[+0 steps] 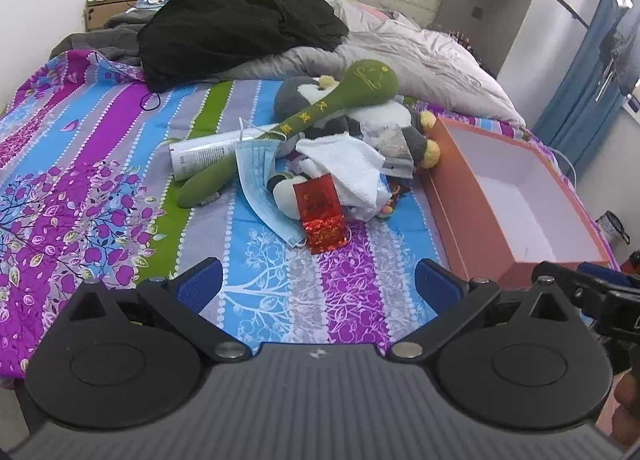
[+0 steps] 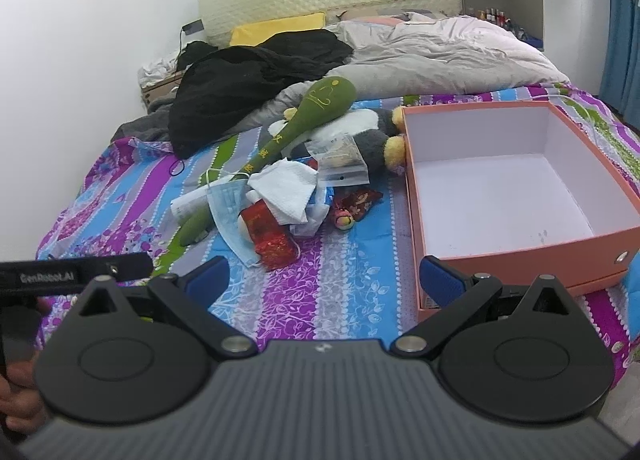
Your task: Organize soft objects
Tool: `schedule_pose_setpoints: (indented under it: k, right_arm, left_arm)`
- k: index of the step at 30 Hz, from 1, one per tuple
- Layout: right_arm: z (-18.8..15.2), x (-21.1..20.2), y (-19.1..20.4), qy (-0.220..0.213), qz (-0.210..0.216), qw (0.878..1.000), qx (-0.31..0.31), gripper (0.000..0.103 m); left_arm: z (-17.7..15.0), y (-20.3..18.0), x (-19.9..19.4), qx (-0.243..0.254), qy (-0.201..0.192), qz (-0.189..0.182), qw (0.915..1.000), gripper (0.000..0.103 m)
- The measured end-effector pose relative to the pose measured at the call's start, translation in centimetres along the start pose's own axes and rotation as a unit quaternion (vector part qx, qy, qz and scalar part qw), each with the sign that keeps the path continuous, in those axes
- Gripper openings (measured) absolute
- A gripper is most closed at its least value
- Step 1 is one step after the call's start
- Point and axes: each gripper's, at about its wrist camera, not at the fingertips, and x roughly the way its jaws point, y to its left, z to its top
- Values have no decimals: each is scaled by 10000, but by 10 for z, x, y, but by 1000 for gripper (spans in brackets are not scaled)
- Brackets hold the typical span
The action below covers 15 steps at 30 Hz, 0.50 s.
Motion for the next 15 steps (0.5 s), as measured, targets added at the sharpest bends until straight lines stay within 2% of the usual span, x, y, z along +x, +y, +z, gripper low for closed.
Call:
schedule_pose_setpoints:
  k: [15]
  right_arm:
    - [-3,1,3,86,91,9999,-59,103]
  left_arm:
    - [-8,4,-1,-159,52,19,9999,103]
